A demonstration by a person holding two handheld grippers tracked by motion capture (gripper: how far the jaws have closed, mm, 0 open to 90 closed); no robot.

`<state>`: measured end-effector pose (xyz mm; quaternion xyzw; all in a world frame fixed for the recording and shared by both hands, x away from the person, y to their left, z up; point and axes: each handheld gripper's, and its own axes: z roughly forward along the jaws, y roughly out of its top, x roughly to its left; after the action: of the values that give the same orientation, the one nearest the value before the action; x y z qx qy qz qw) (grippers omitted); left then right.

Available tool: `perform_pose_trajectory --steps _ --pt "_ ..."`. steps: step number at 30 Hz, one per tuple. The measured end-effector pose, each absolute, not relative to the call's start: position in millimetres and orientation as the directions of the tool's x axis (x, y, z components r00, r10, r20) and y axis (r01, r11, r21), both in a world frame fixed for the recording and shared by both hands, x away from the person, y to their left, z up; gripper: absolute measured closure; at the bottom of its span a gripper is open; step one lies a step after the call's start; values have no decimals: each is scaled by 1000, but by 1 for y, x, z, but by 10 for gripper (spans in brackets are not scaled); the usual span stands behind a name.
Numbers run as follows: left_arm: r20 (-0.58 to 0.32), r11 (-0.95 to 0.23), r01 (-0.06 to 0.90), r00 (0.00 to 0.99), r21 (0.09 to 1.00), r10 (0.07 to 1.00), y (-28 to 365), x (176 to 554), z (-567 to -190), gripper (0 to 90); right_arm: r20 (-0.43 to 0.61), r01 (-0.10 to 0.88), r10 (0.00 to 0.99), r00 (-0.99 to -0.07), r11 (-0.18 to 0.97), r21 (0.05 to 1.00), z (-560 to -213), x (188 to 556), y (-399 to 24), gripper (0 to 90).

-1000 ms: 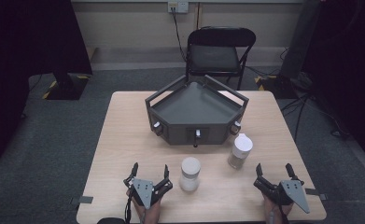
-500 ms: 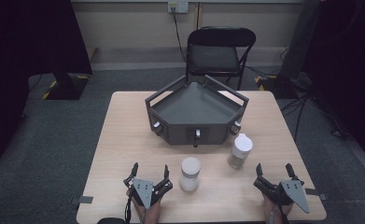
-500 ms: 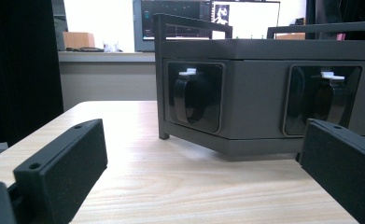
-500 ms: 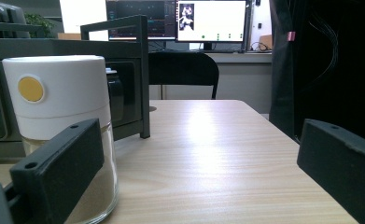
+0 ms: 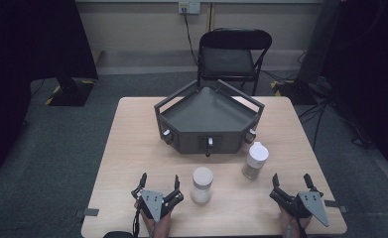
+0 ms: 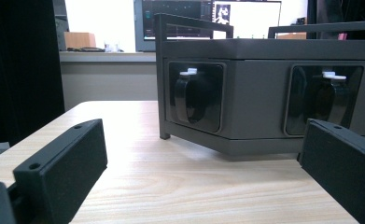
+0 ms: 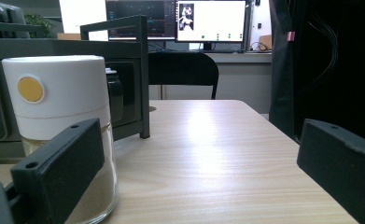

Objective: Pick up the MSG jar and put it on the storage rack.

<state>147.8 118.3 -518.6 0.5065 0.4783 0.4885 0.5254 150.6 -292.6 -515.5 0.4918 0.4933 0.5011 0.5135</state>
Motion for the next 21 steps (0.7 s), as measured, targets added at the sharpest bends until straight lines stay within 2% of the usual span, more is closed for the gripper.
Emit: perform_pose_trajectory --steps 21 --pt "-14 15 -20 60 1000 998 119 149 -517 0 -15 -29 1000 20 16 999 -515 151 -291 0"
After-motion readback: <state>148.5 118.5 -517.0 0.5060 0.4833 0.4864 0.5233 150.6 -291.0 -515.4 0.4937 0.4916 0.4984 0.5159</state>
